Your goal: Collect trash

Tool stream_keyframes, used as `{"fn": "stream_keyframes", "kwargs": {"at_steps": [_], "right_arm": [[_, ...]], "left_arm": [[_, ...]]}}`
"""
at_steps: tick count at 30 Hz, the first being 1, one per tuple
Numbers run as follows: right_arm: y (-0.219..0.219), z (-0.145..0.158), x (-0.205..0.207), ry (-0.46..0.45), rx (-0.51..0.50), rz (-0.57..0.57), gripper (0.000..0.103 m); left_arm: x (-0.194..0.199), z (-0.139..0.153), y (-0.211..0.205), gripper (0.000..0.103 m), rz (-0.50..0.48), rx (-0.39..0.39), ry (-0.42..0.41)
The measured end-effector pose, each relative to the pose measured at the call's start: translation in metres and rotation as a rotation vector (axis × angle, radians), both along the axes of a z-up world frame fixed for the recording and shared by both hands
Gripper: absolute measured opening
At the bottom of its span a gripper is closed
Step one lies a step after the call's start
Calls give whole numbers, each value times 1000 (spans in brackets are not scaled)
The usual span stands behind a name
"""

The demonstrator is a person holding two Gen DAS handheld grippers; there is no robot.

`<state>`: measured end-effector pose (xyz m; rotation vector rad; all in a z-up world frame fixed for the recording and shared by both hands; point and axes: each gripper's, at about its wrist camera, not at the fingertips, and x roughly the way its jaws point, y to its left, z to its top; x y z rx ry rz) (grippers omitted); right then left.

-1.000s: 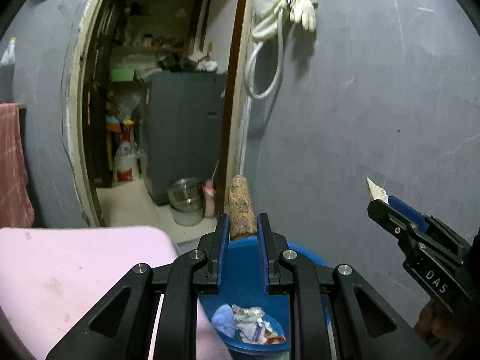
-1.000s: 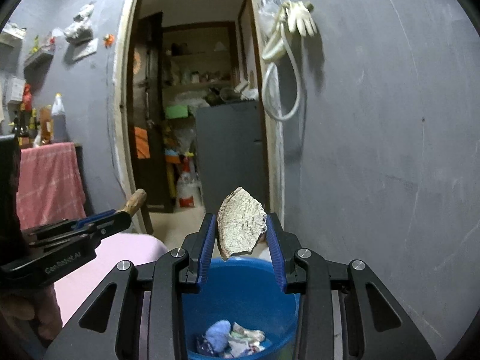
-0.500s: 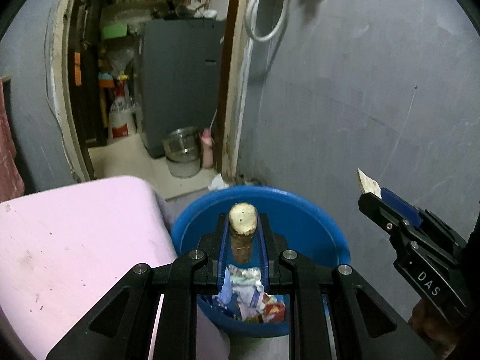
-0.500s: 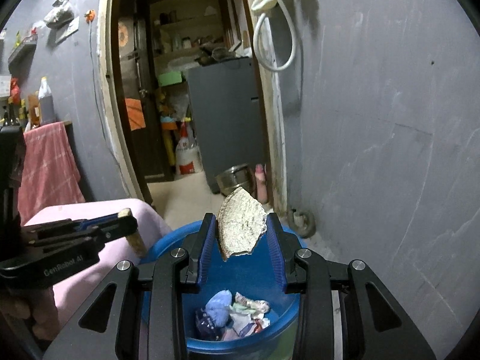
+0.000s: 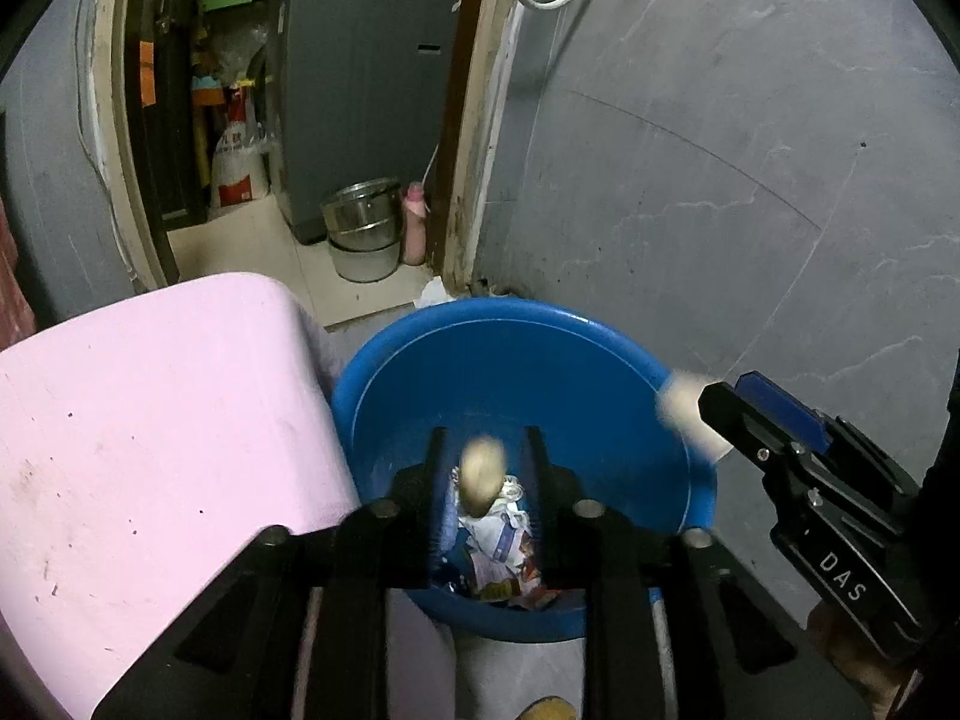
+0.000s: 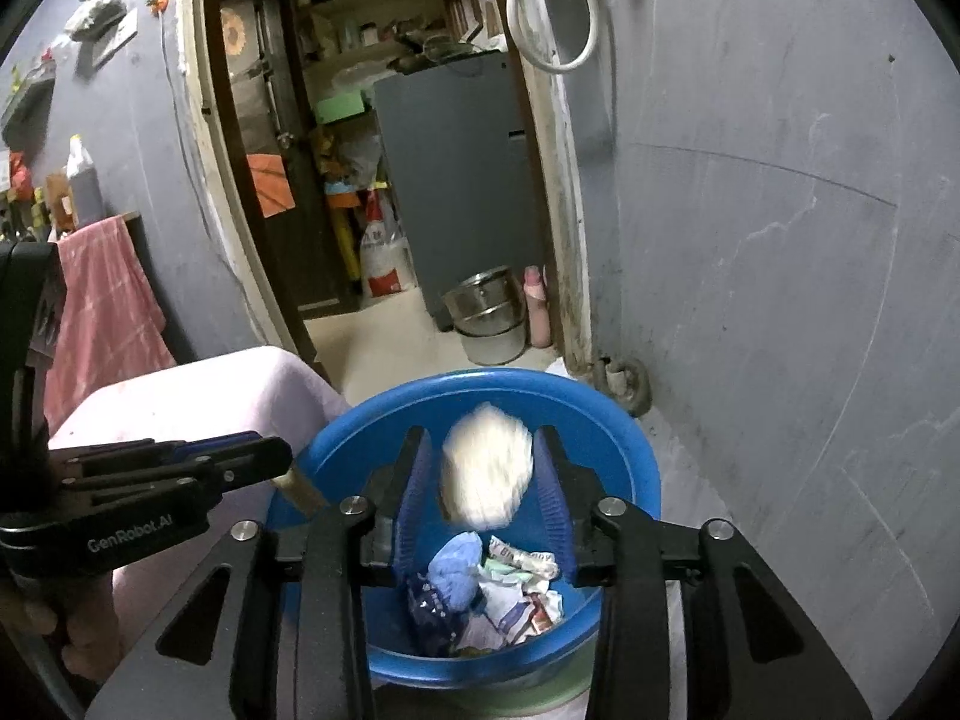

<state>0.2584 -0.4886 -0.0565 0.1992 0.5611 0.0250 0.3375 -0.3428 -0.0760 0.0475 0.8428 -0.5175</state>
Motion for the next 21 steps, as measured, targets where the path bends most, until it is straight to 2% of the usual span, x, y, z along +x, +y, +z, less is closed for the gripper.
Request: {"fn": "stream_keyframes", "kwargs": {"at_steps": [1, 7, 11, 16, 21], "right_arm": [[0, 1, 1, 0, 0, 0, 43], [0, 8, -1, -27, 1, -13, 44], [-1, 21, -8, -75, 2, -37, 53], [2, 44, -24, -152, 11, -51, 56], [16, 69, -46, -229, -7, -47, 70]], "left_arm": [[0, 0, 2, 33, 3, -9, 1], [-4, 11, 13, 33, 32, -54, -8], [-11, 28, 31, 38, 69, -88, -66], [-24, 59, 60, 52, 114, -154, -164], [-43, 91, 88, 66, 135, -193, -258]]}}
